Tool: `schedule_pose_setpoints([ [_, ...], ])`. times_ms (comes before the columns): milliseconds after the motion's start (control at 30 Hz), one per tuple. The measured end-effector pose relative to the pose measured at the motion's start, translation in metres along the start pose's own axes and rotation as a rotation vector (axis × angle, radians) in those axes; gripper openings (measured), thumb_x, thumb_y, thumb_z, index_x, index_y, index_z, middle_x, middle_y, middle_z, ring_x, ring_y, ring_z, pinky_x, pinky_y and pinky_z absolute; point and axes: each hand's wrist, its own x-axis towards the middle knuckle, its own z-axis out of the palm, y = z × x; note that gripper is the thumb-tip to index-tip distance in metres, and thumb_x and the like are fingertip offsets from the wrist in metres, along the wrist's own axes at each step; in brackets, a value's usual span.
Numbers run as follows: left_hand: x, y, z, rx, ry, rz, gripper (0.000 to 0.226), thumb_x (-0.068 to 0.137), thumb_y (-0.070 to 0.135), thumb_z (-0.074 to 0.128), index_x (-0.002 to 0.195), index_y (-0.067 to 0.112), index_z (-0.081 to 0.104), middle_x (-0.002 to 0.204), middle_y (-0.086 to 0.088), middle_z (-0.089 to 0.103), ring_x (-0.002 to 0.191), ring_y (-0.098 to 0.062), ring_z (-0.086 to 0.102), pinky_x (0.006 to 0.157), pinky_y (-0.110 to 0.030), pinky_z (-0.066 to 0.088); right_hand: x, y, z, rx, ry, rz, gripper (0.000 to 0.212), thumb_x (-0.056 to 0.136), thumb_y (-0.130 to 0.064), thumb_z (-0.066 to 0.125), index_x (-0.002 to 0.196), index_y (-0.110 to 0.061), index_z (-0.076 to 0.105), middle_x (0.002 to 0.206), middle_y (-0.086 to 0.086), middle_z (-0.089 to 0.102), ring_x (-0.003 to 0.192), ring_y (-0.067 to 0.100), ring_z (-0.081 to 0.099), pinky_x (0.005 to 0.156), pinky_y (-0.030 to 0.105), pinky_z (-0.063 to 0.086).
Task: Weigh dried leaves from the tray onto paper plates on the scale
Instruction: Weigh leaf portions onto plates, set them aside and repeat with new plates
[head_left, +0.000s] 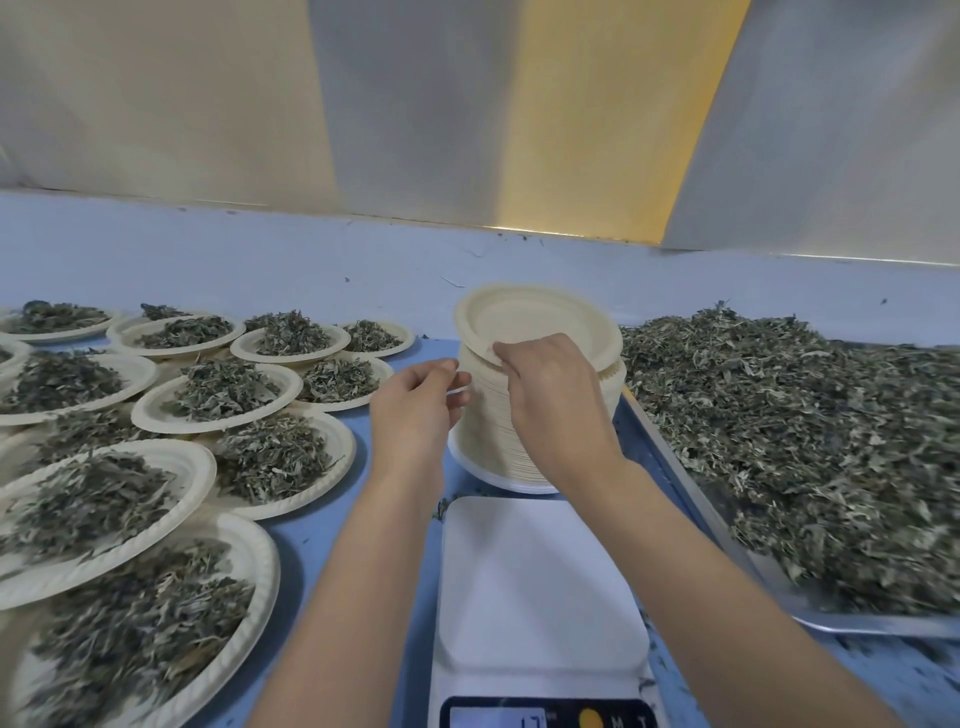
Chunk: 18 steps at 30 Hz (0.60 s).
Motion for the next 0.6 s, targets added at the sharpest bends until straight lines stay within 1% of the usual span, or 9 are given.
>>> schedule_pose_setpoints([
  [100,-0.002,0.003,0.001,-0.031,-0.020,0.041,0.015,0.094,0.016,0.055,0.081,0.013,0.062,0.076,0.000,0.066,0.060,-0.009,0.061,0.058,-0.014,0.050,-0.008,-0.009,-0.005,0.086,0.153,-0.110,0.024,0.078,0.004,0.048,0.086,0.007,0.071,0.076,0.015,0.070,0.075,0.035,0.062,0.064,0.034,0.050],
  [200,-0.003,0.005,0.000,-0.029,-0.010,0.082,0.021,0.092,0.018,0.058,0.074,0.012,0.063,0.062,0.003,0.061,0.060,-0.010,0.061,0.060,-0.017,0.050,-0.016,-0.015,-0.008,0.115,0.176,-0.192,0.024,0.073,0.008,0.054,0.090,0.007,0.071,0.077,0.014,0.071,0.073,0.033,0.063,0.064,0.033,0.053],
  [267,-0.003,0.007,-0.002,0.006,0.030,0.101,0.022,0.091,0.017,0.060,0.070,0.011,0.062,0.049,0.008,0.056,0.051,-0.006,0.055,0.054,-0.016,0.048,-0.022,-0.014,-0.009,0.092,0.189,-0.248,0.024,0.073,0.010,0.060,0.093,0.005,0.072,0.080,0.013,0.071,0.075,0.032,0.064,0.073,0.037,0.055],
  [333,-0.003,0.009,-0.004,0.055,0.071,0.112,0.022,0.088,0.014,0.063,0.066,0.011,0.062,0.044,0.009,0.052,0.044,-0.006,0.047,0.051,-0.018,0.044,-0.028,-0.013,-0.011,0.078,0.176,-0.256,0.019,0.078,0.000,0.064,0.095,-0.002,0.073,0.085,0.007,0.072,0.086,0.029,0.065,0.094,0.043,0.048],
  [367,-0.003,0.010,-0.005,0.084,0.079,0.117,0.022,0.086,0.013,0.064,0.064,0.012,0.063,0.046,0.007,0.053,0.042,-0.007,0.045,0.053,-0.020,0.042,-0.030,-0.013,-0.014,0.118,0.160,-0.198,0.018,0.081,-0.010,0.064,0.097,-0.007,0.074,0.093,0.003,0.073,0.096,0.026,0.064,0.105,0.045,0.038],
  [433,-0.004,0.013,-0.007,0.118,0.075,0.123,0.019,0.083,0.013,0.064,0.064,0.012,0.064,0.048,0.005,0.054,0.043,-0.010,0.043,0.057,-0.022,0.040,-0.032,-0.013,-0.023,0.254,0.149,-0.015,0.027,0.085,-0.026,0.060,0.107,-0.014,0.072,0.116,-0.004,0.068,0.118,0.020,0.053,0.115,0.044,0.021],
  [500,-0.007,0.017,-0.010,0.121,0.039,0.107,0.018,0.083,0.012,0.063,0.066,0.007,0.060,0.044,0.007,0.049,0.041,-0.010,0.038,0.055,-0.023,0.038,-0.030,-0.008,-0.034,0.311,0.238,0.148,0.034,0.089,-0.026,0.055,0.120,-0.014,0.064,0.137,-0.003,0.054,0.132,0.019,0.038,0.116,0.039,0.016],
  [533,-0.008,0.020,-0.011,0.117,0.011,0.092,0.017,0.083,0.011,0.062,0.068,0.006,0.059,0.042,0.008,0.046,0.039,-0.009,0.036,0.052,-0.021,0.036,-0.029,-0.003,-0.040,0.341,0.291,0.238,0.037,0.092,-0.022,0.054,0.127,-0.013,0.059,0.143,-0.002,0.046,0.135,0.017,0.032,0.116,0.032,0.015],
  [600,-0.012,0.025,-0.013,0.117,-0.044,0.056,0.011,0.084,0.007,0.061,0.073,0.006,0.061,0.040,0.010,0.046,0.037,-0.006,0.036,0.043,-0.017,0.034,-0.025,0.008,-0.053,0.528,0.351,0.465,0.042,0.095,-0.016,0.050,0.137,-0.014,0.048,0.148,-0.004,0.040,0.133,0.008,0.033,0.110,0.021,0.021],
])
